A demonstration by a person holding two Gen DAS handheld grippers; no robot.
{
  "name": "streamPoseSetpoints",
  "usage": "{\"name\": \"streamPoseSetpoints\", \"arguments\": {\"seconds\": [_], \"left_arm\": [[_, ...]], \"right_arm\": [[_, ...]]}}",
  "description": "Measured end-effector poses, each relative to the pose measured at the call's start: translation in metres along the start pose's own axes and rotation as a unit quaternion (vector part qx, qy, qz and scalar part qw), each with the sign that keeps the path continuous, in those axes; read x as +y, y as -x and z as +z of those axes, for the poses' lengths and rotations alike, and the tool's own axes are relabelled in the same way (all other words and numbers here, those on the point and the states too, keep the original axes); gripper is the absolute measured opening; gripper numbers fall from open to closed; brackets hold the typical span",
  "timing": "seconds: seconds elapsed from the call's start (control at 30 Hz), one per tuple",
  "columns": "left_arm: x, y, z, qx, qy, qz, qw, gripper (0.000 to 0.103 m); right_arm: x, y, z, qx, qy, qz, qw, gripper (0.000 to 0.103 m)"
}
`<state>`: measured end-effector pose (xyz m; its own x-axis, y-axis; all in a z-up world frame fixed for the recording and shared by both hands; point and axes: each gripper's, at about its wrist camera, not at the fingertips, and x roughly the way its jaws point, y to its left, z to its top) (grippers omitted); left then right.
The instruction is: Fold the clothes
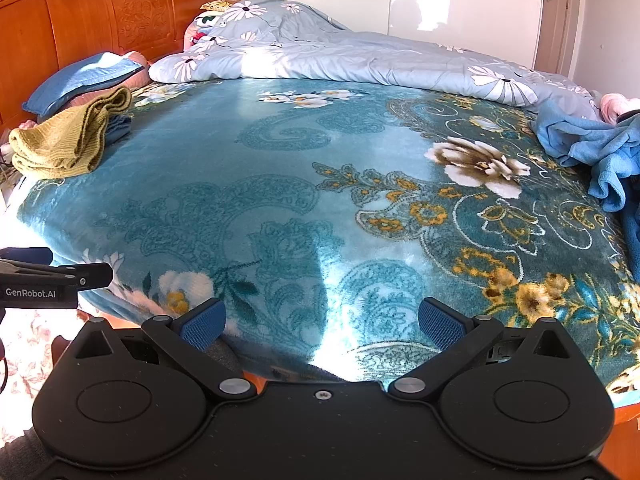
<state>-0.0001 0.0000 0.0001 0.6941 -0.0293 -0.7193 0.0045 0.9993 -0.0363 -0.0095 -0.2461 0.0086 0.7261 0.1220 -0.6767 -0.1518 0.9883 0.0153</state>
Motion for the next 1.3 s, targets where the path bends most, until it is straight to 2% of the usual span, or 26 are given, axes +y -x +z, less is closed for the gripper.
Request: {"name": "streamPoseSetpoints", "arguments": {"seconds": [0.7, 0.87, 0.93, 1.07, 1.17, 1.23, 1.3], "left_arm": [[-0.002, -0.003, -0.001, 0.011, -0.004, 0.003, 0.9999, 0.103], [-0.002, -0.005, 0.01, -0.013, 0.003, 0.009, 0.9999, 0.103], [-0.001, -0.006, 0.019, -0.027, 0.011, 0.005, 0.9996, 0.103], [0.009, -0.014, 0.035, -0.039, 0.076, -0.035, 0.9957, 0.103], [0.014, -0.02, 0.039, -0.046, 0.113, -0.055, 0.9911, 0.103], [0.013, -0.019, 0.04, -0.066, 0.105, -0.074, 0.9895, 0.103], [0.01, -0.016, 0.04, -0.099, 0.086, -0.072, 0.9888, 0.103]], "right_arm": [[-0.004, 0.0, -0.002, 0.002, -0.008, 0.003, 1.0, 0.102], [-0.019, -0.005, 0.002, 0.001, -0.024, -0.001, 1.0, 0.102], [-0.032, -0.003, 0.008, -0.016, -0.037, -0.017, 0.999, 0.102], [-0.071, 0.011, 0.022, -0.085, -0.081, -0.058, 0.991, 0.102], [-0.108, 0.025, 0.028, -0.146, -0.129, -0.097, 0.976, 0.102], [-0.136, 0.032, 0.033, -0.175, -0.164, -0.123, 0.963, 0.102], [-0.165, 0.039, 0.039, -0.203, -0.18, -0.151, 0.951, 0.102]]}}
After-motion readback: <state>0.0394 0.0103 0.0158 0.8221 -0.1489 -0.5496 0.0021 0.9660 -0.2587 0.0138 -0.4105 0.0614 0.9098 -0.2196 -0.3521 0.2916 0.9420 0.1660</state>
